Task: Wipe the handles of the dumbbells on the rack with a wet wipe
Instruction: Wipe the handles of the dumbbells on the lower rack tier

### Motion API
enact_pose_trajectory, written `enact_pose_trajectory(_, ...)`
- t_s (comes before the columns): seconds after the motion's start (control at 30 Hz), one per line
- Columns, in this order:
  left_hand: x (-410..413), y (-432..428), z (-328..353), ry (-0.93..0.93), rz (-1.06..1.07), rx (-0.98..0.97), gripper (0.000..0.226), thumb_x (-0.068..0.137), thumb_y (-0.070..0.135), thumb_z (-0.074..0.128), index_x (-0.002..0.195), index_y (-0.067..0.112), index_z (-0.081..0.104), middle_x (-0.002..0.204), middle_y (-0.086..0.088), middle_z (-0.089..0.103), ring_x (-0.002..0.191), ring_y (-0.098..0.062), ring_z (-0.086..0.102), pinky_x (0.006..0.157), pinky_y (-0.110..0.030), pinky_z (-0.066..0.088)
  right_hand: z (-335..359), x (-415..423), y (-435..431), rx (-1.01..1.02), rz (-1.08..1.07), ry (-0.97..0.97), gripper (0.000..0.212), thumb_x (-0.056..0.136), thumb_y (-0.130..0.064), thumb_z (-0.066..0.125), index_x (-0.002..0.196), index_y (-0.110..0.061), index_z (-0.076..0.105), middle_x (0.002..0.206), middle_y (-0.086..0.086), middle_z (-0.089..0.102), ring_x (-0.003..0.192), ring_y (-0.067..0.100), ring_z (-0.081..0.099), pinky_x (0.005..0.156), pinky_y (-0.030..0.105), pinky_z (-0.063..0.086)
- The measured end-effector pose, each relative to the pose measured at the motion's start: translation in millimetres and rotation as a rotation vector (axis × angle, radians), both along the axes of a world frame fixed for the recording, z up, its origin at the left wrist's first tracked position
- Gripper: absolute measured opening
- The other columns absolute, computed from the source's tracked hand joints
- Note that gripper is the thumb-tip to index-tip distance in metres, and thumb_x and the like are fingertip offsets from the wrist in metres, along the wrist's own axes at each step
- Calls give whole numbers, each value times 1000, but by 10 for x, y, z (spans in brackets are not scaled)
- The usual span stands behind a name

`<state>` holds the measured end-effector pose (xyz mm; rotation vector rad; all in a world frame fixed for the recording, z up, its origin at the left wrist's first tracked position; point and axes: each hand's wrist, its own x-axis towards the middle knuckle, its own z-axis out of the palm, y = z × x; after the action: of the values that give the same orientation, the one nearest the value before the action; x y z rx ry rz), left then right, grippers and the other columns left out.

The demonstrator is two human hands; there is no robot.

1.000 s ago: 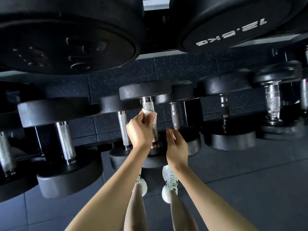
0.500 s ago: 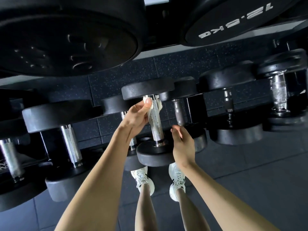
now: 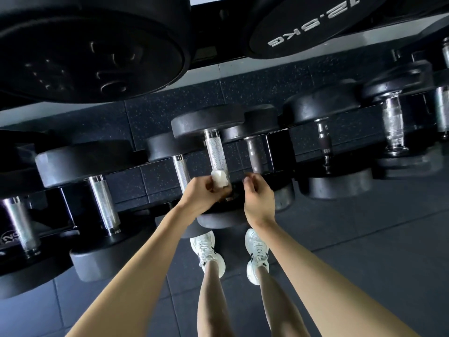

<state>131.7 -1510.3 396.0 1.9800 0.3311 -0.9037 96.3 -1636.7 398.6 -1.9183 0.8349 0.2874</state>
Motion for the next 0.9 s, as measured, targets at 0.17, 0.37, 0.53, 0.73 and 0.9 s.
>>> enact_pose_trajectory(0.17,11,123,178,247,299,-568,52,89,50,52,93,-1,59,85,-13,56,81,-21,55,76,-28,48,-10,-6,1,24,-31,15,19,91,-17,47,100,-14,64,91,3,67,91,25,60,85,40,46)
enact_pose_trajectory(0.37,87,-39,0,227,531,-202,56,58,54,73,93,10,72,79,-5,73,66,-18,62,71,-33,56,12,-3,-9,13,-16,20,22,94,-17,46,106,-10,63,101,8,68,98,26,59,89,39,45)
enact_pose_trajectory(0.53,143,19,-49,95,256,-86,44,61,57,68,74,15,68,78,-10,69,66,-18,60,69,-34,56,-1,0,4,9,-32,26,22,93,-18,46,106,-12,63,99,7,69,98,26,60,89,40,45)
enact_pose_trajectory(0.73,-12,-72,-7,-145,-86,314,42,76,48,72,62,10,63,49,4,47,47,-9,40,42,-22,27,20,13,14,-11,-32,35,25,93,-18,46,108,-12,64,104,7,69,100,26,60,90,39,45)
enact_pose_trajectory(0.9,60,-42,-32,38,96,66,31,72,34,80,56,17,58,47,10,57,48,-2,51,48,-13,41,53,3,4,-1,-33,45,26,94,-18,44,112,-13,63,107,6,68,103,24,59,91,36,44)
